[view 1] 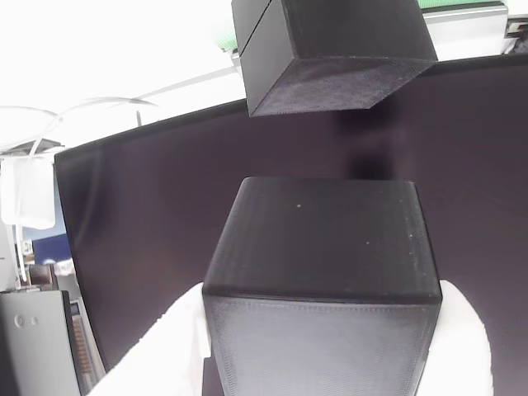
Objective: Stack 3 Blocks on the chosen place.
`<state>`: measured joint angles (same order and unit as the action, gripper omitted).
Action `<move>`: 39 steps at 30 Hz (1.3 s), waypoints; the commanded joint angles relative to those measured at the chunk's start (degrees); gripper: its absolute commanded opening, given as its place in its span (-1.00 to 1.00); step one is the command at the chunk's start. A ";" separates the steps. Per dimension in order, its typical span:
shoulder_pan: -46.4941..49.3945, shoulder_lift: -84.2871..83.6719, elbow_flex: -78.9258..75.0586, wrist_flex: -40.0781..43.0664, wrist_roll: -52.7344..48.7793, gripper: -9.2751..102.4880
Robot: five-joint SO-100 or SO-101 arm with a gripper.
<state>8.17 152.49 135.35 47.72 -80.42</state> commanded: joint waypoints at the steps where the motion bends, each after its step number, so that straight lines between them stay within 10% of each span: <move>1: 1.23 -2.55 0.70 -6.94 0.44 -0.46; 39: -2.81 0.09 20.65 -37.00 0.35 -0.46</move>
<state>5.45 152.93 156.27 13.36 -80.42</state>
